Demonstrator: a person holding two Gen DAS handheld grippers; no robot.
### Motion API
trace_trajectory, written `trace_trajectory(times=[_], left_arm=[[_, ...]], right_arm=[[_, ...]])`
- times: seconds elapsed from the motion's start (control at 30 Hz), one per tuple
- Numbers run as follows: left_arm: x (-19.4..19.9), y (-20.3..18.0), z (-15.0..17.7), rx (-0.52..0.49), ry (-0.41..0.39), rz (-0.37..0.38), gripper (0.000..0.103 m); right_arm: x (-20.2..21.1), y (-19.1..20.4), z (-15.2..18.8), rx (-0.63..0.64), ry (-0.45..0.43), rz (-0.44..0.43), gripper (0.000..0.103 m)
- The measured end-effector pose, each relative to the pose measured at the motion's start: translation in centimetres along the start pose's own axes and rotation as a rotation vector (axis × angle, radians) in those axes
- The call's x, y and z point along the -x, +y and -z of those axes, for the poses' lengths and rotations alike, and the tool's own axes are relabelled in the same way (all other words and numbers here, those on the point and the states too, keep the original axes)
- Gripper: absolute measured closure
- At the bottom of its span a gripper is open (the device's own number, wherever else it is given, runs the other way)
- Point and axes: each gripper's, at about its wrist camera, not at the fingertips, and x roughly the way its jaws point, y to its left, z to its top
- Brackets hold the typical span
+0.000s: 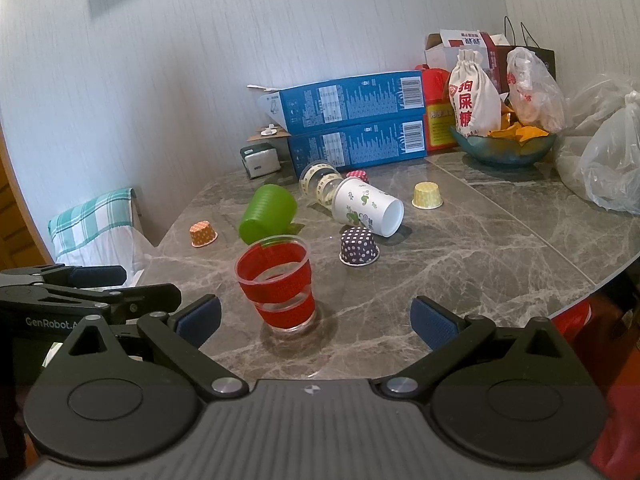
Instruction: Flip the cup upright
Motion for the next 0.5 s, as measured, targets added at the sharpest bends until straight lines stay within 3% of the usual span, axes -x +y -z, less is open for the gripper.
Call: trace_trajectory(times=[0.5], left_arm=[[-0.1,-0.26,0.18,-0.001,0.001,0.005,0.0]], right_arm=[[-0.04,-0.04,0.1,-0.002,0.005,0.004,0.001]])
